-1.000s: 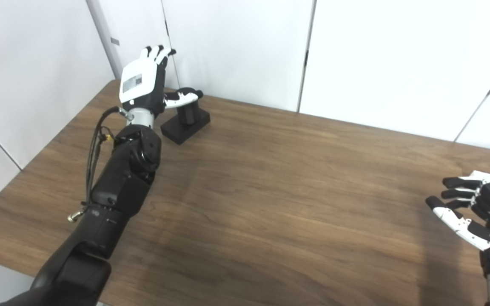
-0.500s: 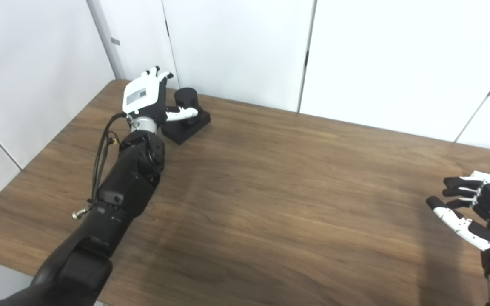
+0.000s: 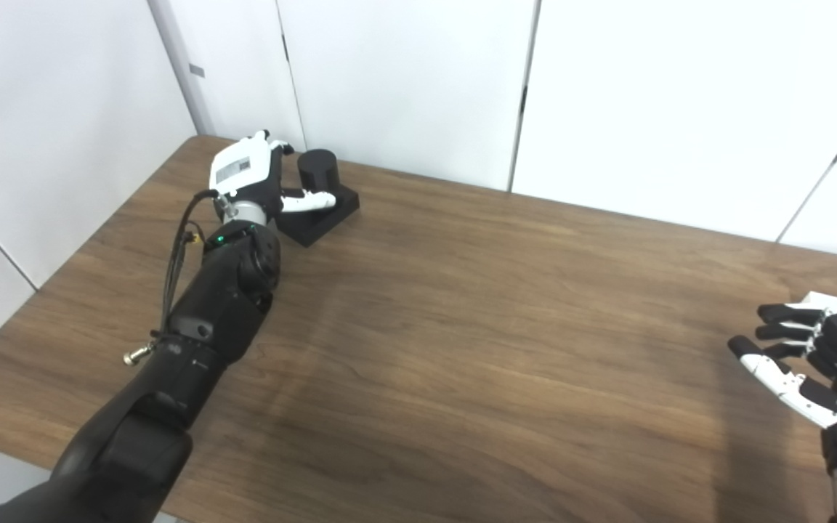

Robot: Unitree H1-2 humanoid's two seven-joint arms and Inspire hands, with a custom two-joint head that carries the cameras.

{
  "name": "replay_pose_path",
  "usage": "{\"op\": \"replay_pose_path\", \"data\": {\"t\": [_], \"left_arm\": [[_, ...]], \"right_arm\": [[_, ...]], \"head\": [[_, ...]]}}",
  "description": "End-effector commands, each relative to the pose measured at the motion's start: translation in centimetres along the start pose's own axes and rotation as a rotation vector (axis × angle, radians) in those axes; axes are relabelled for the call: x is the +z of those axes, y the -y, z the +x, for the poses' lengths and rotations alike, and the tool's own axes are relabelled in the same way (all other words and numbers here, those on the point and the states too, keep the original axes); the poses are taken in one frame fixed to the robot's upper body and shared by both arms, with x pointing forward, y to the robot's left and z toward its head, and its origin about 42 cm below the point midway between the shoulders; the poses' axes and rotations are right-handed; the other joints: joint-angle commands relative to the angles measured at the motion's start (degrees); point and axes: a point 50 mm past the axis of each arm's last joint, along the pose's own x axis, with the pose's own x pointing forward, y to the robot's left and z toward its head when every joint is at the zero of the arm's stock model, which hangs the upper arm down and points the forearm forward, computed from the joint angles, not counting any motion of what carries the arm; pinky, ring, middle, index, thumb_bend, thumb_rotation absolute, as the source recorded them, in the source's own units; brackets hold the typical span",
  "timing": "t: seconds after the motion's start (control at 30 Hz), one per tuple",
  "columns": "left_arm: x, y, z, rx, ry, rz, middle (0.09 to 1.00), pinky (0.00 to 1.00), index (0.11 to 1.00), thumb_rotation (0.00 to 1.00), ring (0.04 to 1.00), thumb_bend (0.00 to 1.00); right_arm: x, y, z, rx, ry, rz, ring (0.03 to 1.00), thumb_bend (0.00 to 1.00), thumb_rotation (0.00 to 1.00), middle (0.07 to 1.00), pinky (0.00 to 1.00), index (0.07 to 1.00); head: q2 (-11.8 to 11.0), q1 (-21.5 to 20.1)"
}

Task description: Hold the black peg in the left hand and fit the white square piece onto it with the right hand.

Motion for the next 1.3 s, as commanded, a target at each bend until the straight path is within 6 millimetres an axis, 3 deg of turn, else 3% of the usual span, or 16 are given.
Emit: {"op": "replay_pose_path", "data": {"t": [0.0,0.97,1.13,1.2,1.27], "left_arm": [[1.2,-3.1,1.4,0.095,0.023,0.014,1.0,0.91,0.84,0.59,1.0,0.98],[1.7,-0.3,0.3,-0.021,0.022,0.004,0.995,0.95,0.814,0.63,1.0,0.98],[1.7,-0.3,0.2,-0.029,0.029,-0.006,0.99,0.94,0.801,0.57,1.0,0.96],[1.7,-0.3,0.3,-0.027,0.033,-0.013,0.978,0.93,0.768,0.45,1.0,0.9],[1.7,-0.5,0.4,-0.024,0.036,-0.006,0.968,0.92,0.751,0.41,1.0,0.88]], "right_arm": [[2.0,0.5,0.6,-0.026,0.091,0.006,0.528,0.49,0.11,0.605,0.41,0.489],[1.8,0.7,0.8,-0.024,0.092,0.006,0.533,0.49,0.11,0.613,0.41,0.489],[1.9,0.8,0.7,-0.026,0.093,0.002,0.529,0.49,0.11,0.614,0.41,0.489],[1.9,0.8,0.7,-0.027,0.09,0.0,0.533,0.49,0.11,0.616,0.41,0.489],[1.9,0.8,0.7,-0.027,0.089,0.001,0.534,0.49,0.11,0.617,0.41,0.489]], "head": [[0.1,0.0],[0.6,0.0],[0.9,-0.1],[0.9,-0.1],[0.9,-0.1]]}}
